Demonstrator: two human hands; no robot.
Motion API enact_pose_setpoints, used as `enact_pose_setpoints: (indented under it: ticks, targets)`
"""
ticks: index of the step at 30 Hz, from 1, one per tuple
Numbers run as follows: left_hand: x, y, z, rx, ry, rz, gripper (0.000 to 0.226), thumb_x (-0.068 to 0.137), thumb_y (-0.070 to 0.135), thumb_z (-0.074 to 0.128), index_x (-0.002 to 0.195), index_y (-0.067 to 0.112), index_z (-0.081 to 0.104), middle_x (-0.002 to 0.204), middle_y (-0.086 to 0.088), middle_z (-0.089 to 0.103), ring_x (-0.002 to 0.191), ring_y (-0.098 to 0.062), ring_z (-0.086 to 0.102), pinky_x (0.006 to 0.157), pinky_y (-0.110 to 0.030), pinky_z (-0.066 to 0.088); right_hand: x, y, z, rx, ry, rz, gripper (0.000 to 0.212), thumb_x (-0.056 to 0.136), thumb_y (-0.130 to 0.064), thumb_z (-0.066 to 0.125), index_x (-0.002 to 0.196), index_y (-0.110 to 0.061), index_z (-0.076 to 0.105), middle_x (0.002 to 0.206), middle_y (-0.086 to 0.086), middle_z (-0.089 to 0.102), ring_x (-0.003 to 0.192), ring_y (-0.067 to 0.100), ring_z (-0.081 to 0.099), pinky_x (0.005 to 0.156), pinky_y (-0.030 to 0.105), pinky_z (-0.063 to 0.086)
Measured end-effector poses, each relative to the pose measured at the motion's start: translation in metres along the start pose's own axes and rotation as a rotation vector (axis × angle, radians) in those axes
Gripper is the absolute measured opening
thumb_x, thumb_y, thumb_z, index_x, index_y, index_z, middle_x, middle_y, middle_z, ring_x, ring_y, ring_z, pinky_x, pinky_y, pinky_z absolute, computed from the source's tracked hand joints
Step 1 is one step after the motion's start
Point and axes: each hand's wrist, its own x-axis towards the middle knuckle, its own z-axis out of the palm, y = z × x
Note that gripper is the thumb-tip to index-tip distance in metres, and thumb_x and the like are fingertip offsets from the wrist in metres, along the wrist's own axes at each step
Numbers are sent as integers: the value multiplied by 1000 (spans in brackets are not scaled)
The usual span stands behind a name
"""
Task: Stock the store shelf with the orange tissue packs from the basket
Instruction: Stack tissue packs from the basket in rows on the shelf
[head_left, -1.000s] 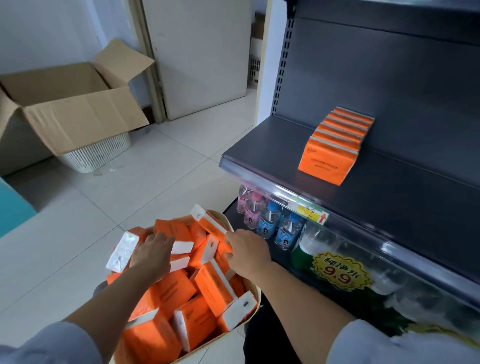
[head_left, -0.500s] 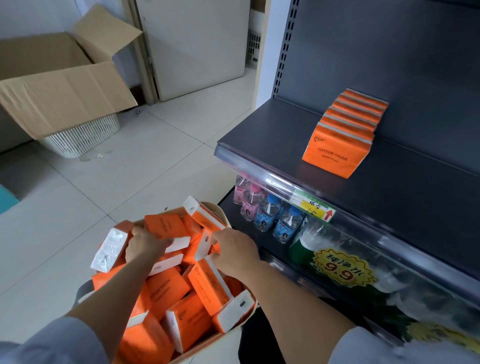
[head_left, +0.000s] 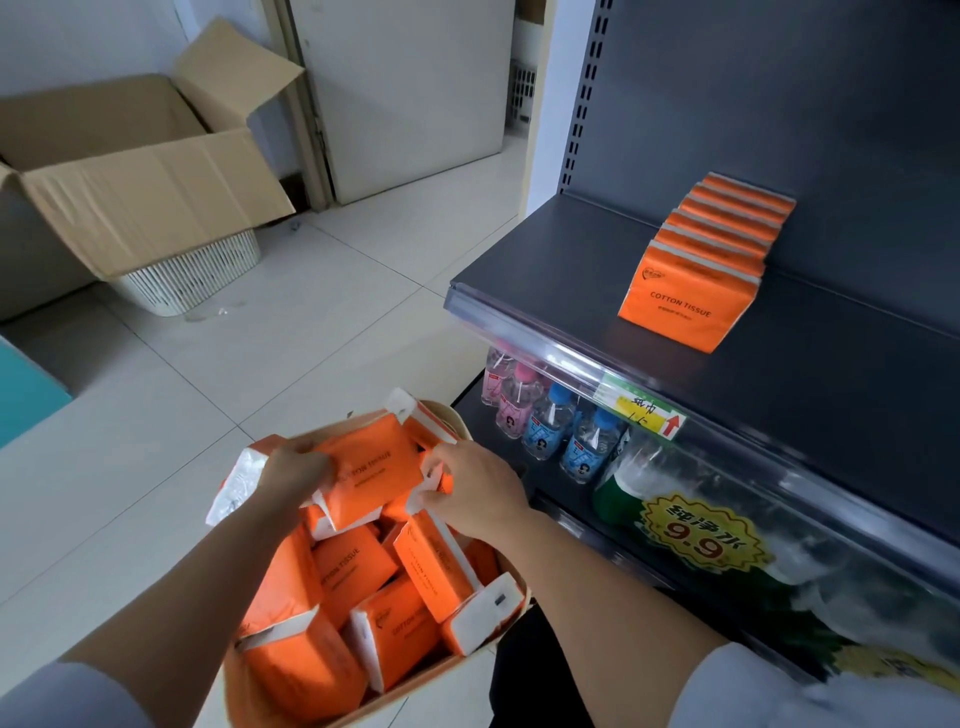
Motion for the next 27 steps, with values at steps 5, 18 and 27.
enact_pose_setpoints:
  ticks: [5,18,27]
  targets:
    - [-18,2,-5,95,-283,167,65,41,-3,45,95,20,71,74,-9,59,75,-23,52,63,-29,43,0,-6,-2,239,-82,8,92,76,-48,72,149,-37,17,150,-9,36,134,15,38,105,43,41]
    - [-22,-39,58,848,-514,369,66,85,8,62,144,19,36,145,-3,44,130,-20,44,106,-33,40,3,13,-17,-19,254,170,40,89,-31,65,123,-23,45,110,0,57,97,20,58,66,27,39]
    - [-20,-53,72,928,-449,592,62,75,19,76,125,28,42,123,4,49,112,-16,52,89,-26,46,8,15,-22,37,277,200,39,89,-28,65,125,-24,49,112,3,47,95,20,56,68,28,41]
